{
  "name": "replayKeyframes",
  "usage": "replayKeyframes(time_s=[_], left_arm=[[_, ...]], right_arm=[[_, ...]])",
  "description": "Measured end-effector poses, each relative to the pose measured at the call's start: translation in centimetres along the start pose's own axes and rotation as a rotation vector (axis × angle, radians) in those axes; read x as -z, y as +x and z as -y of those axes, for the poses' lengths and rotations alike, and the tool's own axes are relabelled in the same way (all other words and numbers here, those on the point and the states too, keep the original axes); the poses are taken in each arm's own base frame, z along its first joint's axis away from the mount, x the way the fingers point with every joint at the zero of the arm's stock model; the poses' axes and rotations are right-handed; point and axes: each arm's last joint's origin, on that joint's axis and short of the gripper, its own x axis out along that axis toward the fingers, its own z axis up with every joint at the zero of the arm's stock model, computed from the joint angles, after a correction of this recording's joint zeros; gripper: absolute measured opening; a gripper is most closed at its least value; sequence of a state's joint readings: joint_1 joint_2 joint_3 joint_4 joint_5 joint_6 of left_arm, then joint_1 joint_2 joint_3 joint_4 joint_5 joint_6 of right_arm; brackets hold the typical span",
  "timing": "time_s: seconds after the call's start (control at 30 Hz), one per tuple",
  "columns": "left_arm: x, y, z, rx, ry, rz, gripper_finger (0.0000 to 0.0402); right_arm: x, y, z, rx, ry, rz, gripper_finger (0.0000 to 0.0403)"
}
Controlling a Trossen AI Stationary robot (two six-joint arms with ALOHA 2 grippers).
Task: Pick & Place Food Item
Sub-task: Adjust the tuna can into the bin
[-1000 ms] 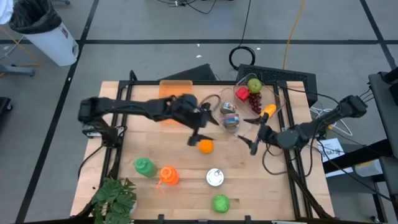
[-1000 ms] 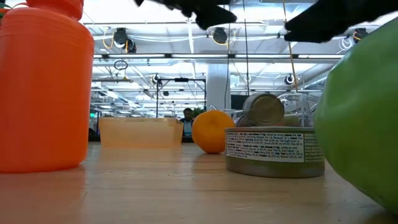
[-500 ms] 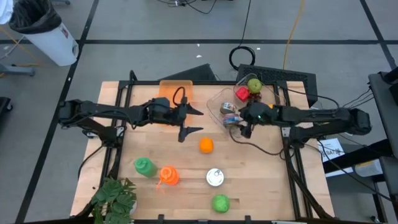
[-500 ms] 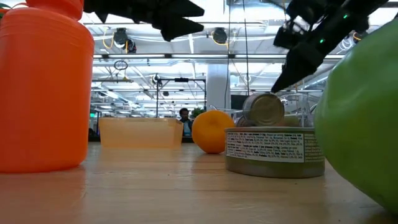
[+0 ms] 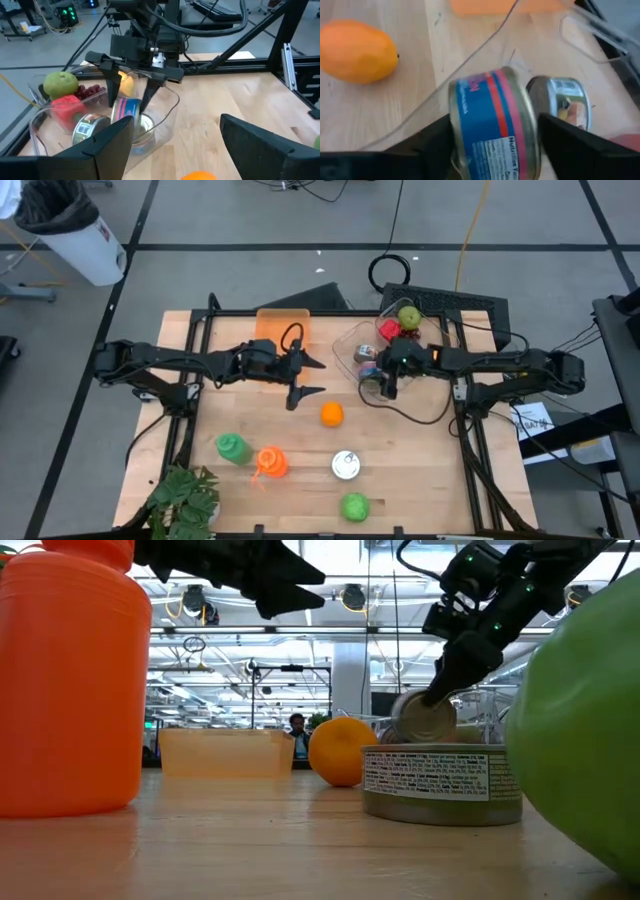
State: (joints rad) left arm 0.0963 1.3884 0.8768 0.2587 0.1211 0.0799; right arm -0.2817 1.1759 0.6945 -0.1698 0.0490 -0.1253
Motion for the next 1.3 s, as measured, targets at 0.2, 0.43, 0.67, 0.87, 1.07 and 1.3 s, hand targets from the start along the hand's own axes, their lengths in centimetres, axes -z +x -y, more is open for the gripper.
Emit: replayKeyframes(time_s=[0.2, 0.43, 0.67, 0.87, 1.07, 1.3], left_arm=[[0.0, 0.0, 0.0, 0.000, 0.014, -0.004, 0.0306], [0.2, 0.0, 0.0, 0.001, 0.013, -0.016, 0.0306], [0.2, 0.0, 0.0, 0.002, 0.017, -0.024, 0.0306], [0.2, 0.0, 0.0, 0.002, 0.017, -0.023, 0.0306], [0.2, 0.0, 0.0, 0.002, 0.013, -0.023, 0.0305], [0.2, 0.0, 0.0, 0.002, 0.011, -0.022, 0.0305]], right_arm=[[-0.1, -0.3, -0.3, 0.011, -0.059, 0.005, 0.0189], [-0.3, -0.6, -1.7, 0.193, -0.248, -0.014, 0.0189], [1.3, -0.1, -3.0, 0.218, -0.425, -0.026, 0.0189], [2.5, 0.2, -4.1, 0.213, -0.523, 0.010, 0.0189], [2.1, 0.0, -4.9, 0.233, -0.485, 0.062, 0.0298], [1.8, -0.4, -5.6, 0.230, -0.419, 0.113, 0.0385]])
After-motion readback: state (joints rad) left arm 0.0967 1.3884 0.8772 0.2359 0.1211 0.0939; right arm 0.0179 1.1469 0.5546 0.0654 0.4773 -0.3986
